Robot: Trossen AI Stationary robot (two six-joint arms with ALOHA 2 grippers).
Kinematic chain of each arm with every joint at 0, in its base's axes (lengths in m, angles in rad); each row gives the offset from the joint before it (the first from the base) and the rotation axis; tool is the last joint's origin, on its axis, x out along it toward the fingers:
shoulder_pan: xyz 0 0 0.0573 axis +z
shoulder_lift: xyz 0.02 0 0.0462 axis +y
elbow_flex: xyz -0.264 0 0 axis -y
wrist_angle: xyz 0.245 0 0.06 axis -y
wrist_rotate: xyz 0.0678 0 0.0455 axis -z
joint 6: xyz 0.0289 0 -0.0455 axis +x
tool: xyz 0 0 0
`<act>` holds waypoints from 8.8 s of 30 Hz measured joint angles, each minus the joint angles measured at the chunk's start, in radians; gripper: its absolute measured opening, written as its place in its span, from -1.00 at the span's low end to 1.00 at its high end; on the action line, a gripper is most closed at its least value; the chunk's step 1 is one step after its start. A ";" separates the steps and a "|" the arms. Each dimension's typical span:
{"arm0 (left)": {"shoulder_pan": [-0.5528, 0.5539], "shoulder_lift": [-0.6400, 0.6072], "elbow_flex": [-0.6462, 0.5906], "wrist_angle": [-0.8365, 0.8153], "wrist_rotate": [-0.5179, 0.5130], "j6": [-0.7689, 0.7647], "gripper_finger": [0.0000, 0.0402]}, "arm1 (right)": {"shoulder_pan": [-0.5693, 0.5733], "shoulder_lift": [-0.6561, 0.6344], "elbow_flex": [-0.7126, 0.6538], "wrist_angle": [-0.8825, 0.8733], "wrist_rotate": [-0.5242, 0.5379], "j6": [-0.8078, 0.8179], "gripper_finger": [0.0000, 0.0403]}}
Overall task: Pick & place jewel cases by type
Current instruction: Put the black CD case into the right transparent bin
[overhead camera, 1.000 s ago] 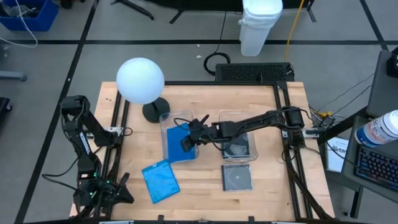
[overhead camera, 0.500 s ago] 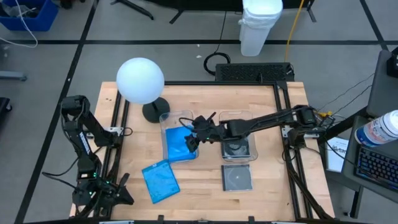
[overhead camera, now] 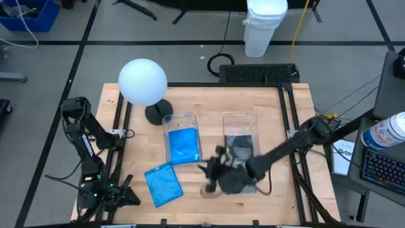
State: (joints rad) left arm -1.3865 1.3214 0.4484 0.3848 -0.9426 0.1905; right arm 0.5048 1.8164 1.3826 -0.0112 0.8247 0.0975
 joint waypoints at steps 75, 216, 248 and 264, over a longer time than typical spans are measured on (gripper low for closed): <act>0.823 -0.684 0.001 -0.259 0.846 0.186 -0.98 | 0.026 -0.915 -1.055 0.847 -0.383 -0.231 -1.00; 0.917 0.690 0.778 -0.219 0.672 0.294 -0.95 | 0.509 -0.302 -0.359 -0.714 -0.347 1.067 -1.00; 0.926 0.712 0.833 -0.287 0.710 -0.090 -0.95 | 0.565 -0.185 -0.359 -0.869 -0.411 1.462 -1.00; 0.979 0.904 1.084 -0.543 0.786 -0.099 -0.95 | 0.517 -0.060 -0.358 -0.823 -0.549 1.462 -1.00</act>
State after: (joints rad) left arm -0.4076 2.2255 1.5321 -0.1585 -0.1570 0.0916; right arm 1.0215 1.7564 1.0248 -0.8342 0.2762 1.5593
